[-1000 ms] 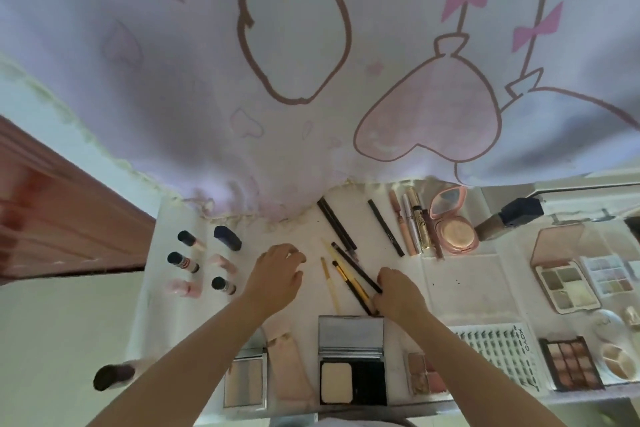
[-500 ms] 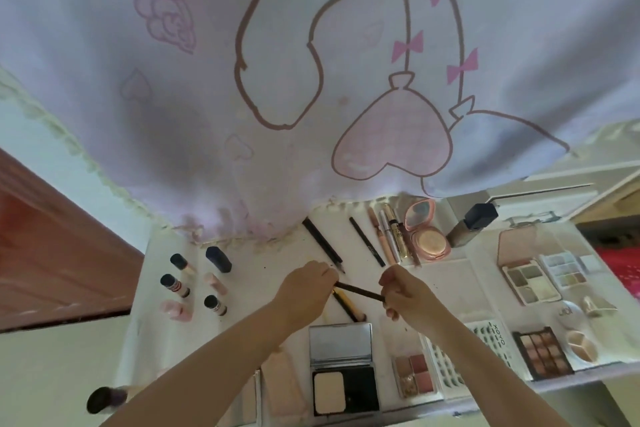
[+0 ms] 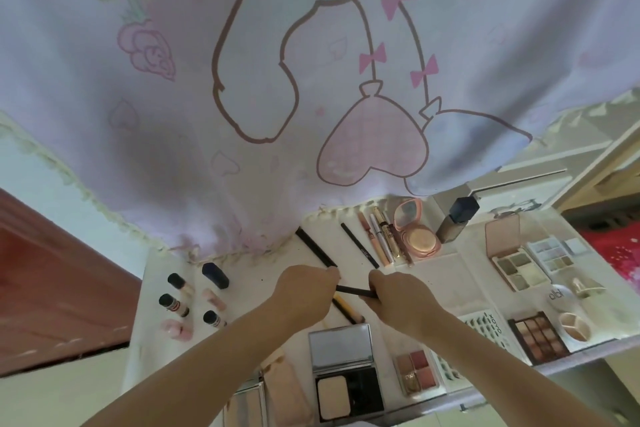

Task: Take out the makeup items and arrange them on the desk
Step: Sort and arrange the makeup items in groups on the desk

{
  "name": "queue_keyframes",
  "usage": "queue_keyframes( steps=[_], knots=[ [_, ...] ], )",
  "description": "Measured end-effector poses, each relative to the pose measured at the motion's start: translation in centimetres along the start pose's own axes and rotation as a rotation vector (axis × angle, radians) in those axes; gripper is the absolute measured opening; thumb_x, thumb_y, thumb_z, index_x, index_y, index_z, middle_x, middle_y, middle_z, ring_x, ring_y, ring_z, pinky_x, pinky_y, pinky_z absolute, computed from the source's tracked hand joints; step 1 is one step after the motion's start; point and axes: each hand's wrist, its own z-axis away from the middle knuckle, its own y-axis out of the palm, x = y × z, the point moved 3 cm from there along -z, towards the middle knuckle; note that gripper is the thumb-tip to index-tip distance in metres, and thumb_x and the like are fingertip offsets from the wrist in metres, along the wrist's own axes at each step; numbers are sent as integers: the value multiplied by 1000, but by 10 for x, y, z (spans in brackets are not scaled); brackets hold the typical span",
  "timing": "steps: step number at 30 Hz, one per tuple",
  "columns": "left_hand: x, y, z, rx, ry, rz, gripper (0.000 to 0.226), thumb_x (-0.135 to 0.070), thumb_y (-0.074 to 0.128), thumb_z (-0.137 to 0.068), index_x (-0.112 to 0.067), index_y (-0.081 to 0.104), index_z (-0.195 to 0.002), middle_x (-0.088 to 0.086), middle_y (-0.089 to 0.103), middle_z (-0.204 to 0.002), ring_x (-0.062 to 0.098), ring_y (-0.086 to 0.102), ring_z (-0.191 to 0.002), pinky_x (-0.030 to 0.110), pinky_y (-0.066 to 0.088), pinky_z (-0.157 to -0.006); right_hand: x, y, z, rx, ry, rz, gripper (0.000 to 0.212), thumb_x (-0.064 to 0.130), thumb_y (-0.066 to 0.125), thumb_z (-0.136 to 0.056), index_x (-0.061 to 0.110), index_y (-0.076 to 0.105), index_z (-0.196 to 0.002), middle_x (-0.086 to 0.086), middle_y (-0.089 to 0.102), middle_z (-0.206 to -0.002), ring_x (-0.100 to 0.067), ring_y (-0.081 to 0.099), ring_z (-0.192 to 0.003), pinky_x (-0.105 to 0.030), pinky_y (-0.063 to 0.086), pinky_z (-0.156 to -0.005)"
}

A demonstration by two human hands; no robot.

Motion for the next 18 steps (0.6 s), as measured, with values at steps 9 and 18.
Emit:
queue_keyframes(
  steps=[9, 18],
  knots=[
    [62, -5, -1, 15, -245, 19, 27, -6, 30, -92, -10, 49, -110, 6, 61, -102, 22, 60, -89, 28, 39, -63, -48, -9, 5, -21, 177, -3, 29, 39, 31, -96, 17, 46, -82, 3, 56, -77, -20, 61, -88, -25, 40, -68],
    [66, -11, -5, -132, -47, 159, 37, -47, 34, -94, -15, 50, -102, -13, 34, -58, 11, 43, -62, 16, 23, -46, -40, -20, -6, -88, 150, -151, 21, 33, 45, -91, 13, 51, -92, -4, 62, -87, -20, 60, -84, -21, 37, -62]
  ],
)
